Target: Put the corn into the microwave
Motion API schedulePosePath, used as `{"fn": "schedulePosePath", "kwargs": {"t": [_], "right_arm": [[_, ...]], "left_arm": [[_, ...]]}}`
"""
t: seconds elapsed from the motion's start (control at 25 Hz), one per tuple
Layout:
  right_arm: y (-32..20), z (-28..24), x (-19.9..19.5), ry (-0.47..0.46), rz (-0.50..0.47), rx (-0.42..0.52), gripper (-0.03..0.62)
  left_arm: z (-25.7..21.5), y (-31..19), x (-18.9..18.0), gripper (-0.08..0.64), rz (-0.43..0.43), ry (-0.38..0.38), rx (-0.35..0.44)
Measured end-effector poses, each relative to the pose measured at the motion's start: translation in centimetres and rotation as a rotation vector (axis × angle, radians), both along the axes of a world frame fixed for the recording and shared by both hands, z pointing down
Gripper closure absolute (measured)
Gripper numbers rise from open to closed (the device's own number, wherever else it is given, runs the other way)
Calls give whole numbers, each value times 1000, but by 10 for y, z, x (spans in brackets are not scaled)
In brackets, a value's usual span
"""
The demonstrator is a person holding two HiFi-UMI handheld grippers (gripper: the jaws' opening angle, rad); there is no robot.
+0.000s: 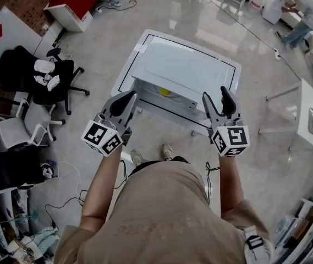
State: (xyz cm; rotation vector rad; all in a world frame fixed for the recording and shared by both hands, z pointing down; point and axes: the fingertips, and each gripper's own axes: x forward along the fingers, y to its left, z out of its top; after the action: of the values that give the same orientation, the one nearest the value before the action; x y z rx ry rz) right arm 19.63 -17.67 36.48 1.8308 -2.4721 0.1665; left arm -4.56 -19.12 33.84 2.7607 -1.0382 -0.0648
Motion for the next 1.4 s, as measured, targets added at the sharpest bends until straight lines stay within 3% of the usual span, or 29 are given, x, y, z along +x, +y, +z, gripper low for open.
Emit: {"fn": "schedulePosePath", "kwargs": {"t": [0.2,0.48,0.72,0.8,0.96,1.4], "right_arm": [[17,11,35,38,39,-21,325],[38,46,64,67,67,-75,325],[47,74,58,43,28,-140,327],[49,78,47,40,-23,-155,402],[46,69,33,-17,-77,-118,432],[44,48,8,15,-156,-8,448]], "left_arm": [[3,5,-15,555,-66,-23,17],[55,19,-45,554,-174,9,-76],[87,31,-38,554,-173,18,-147],[89,32,-34,554,-166,14,-153],[85,32,-31,554,-159,4,-145],[90,38,-24,554,-144,10,-158]]}}
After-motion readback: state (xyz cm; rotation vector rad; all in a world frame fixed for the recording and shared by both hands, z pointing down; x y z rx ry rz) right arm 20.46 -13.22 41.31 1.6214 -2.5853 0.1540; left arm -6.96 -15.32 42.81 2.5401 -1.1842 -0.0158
